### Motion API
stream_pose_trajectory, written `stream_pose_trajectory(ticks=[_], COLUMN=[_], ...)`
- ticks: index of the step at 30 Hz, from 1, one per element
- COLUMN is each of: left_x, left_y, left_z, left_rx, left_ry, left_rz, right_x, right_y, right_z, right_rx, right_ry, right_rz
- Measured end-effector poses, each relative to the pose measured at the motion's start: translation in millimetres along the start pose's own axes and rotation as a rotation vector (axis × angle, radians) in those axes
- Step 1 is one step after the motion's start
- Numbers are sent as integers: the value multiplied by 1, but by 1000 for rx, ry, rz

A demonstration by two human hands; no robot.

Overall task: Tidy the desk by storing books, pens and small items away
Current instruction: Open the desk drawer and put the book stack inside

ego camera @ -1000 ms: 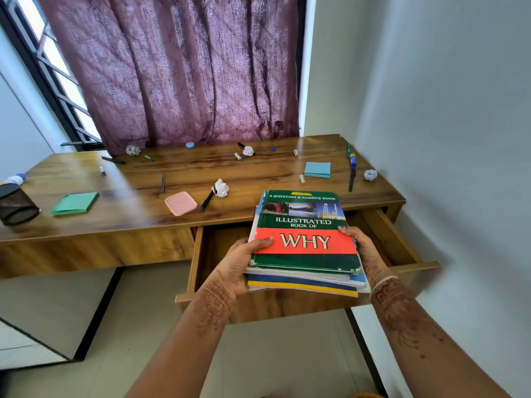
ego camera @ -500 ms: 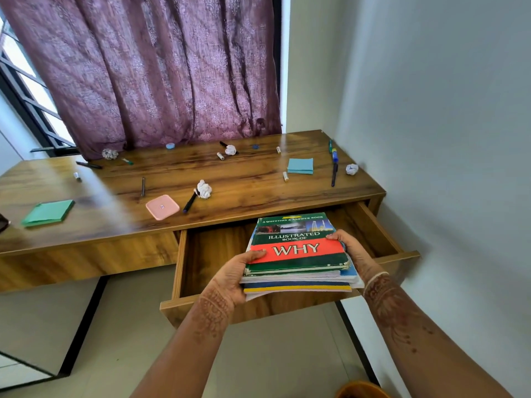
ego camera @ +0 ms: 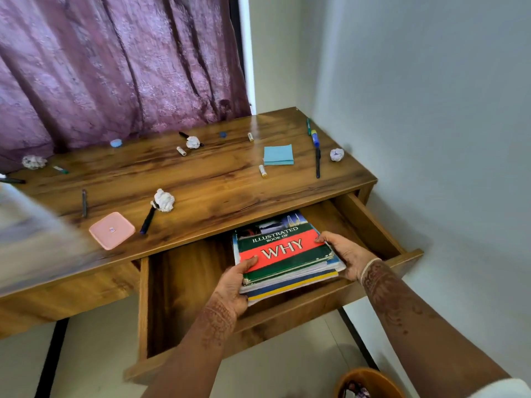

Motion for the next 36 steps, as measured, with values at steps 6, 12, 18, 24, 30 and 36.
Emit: stream_pose_trajectory(ticks=[6,12,18,24,30,36], left_x=[32,65,82,90,90,78], left_y=[-2,-16,-34,-47,-48,-51], left_z=[27,54,79,91,99,112], left_rx=[10,143,488,725,782,961], left_ry=[-41,-8,-38,-18,60,151], left_rz=[18,62,118,219,325,441], right_x=[33,49,50,55,65,67], right_y=[-7,-32,-48,-49,-47,-41], right_z=[-24,-58,-69,-81,-88,-93], right_rx=[-130,-200,-471,-754,-915,-1183], right_ry=[161,433,479,460,468,470], right_rz=[-32,-210,-359,-436,-451,-462])
Point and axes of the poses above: each hand's wrist, its own x-axis towards the middle knuckle, its own z-axis out of the palm, y = z × x, the point moved 9 cm from there along x, towards the middle knuckle, and after that the axes turned 15 degrees about y, right-handed, at the moved point
